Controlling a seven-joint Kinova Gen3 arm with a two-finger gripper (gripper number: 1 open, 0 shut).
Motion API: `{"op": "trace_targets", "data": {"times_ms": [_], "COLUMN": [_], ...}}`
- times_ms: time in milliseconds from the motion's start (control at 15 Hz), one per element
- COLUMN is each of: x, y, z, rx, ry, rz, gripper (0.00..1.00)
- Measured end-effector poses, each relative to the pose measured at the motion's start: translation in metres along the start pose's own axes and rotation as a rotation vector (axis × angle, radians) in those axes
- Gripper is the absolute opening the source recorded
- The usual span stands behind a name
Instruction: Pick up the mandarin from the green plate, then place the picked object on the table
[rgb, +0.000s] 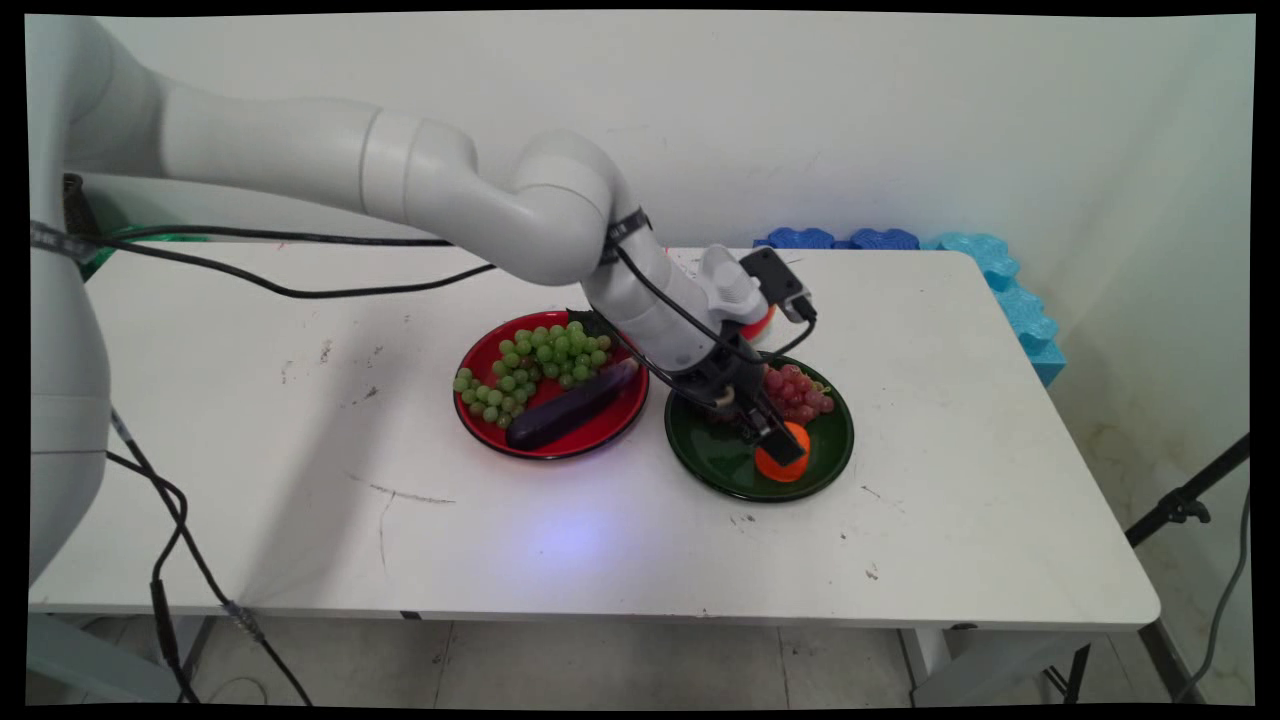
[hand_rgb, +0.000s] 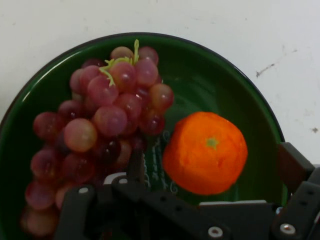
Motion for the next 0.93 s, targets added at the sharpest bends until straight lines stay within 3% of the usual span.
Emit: {"op": "trace_targets", "data": {"times_ms": [667, 733, 933], "x": [-0.001, -0.001, 0.0], "y": [0.001, 0.0, 0.0], "z": [0.029, 0.03, 0.034], "rx": [0.002, 0.002, 0.002], "ry": [-0.003, -0.002, -0.001], "rz": [0.028, 0.031, 0.047], "gripper": [1.0, 0.0, 0.0]}}
